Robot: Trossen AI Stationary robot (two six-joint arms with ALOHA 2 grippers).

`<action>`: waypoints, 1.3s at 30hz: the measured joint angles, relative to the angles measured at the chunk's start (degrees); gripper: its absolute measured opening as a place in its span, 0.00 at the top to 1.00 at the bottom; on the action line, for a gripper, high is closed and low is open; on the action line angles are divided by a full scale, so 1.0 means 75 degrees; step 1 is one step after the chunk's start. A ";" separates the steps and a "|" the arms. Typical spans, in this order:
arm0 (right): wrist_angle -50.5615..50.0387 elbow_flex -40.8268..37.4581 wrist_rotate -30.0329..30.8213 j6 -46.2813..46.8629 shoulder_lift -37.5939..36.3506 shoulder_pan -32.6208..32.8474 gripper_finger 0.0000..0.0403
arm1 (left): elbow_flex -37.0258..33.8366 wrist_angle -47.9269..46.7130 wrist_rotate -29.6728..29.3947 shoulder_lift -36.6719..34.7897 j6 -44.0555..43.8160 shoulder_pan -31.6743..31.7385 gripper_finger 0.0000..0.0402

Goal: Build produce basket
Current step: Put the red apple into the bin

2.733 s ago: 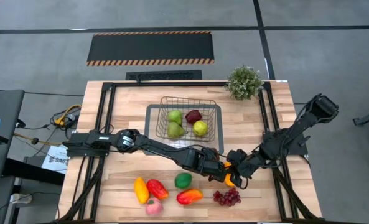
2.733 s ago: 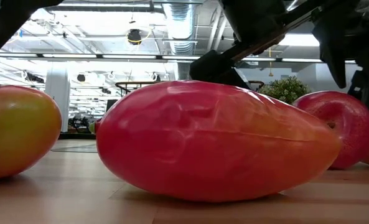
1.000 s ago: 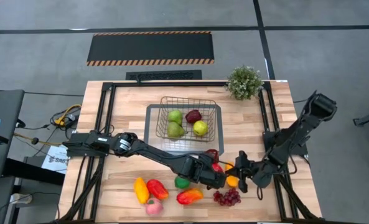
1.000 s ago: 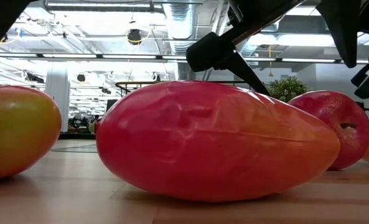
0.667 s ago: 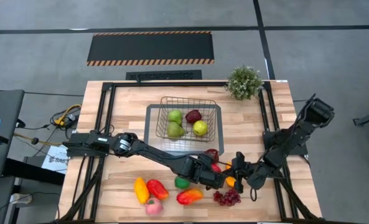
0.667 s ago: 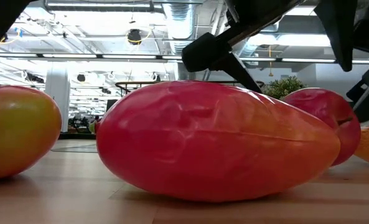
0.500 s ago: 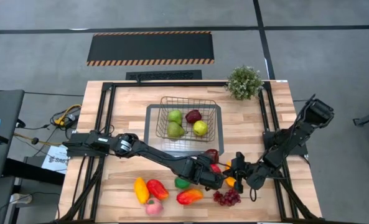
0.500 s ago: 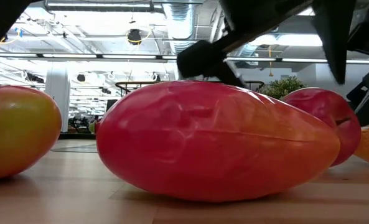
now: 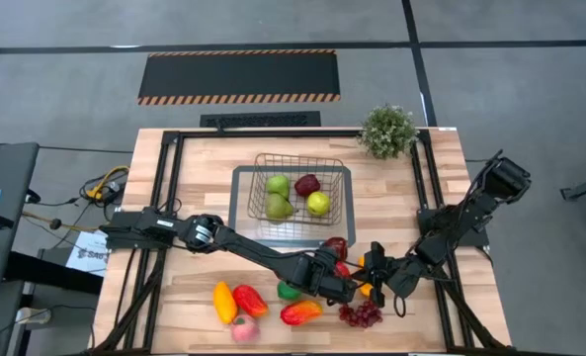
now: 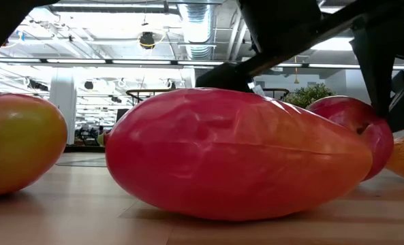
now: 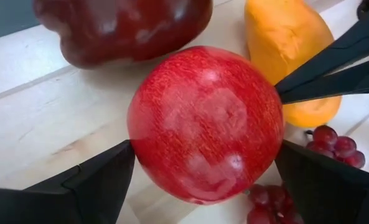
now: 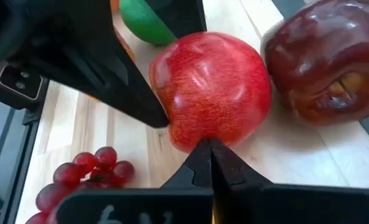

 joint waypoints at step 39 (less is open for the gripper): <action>-0.2130 -0.0006 -0.0173 0.0048 -0.3155 0.0045 0.98 | 0.0545 -0.0361 0.0173 -0.0225 -0.0268 -0.0060 0.26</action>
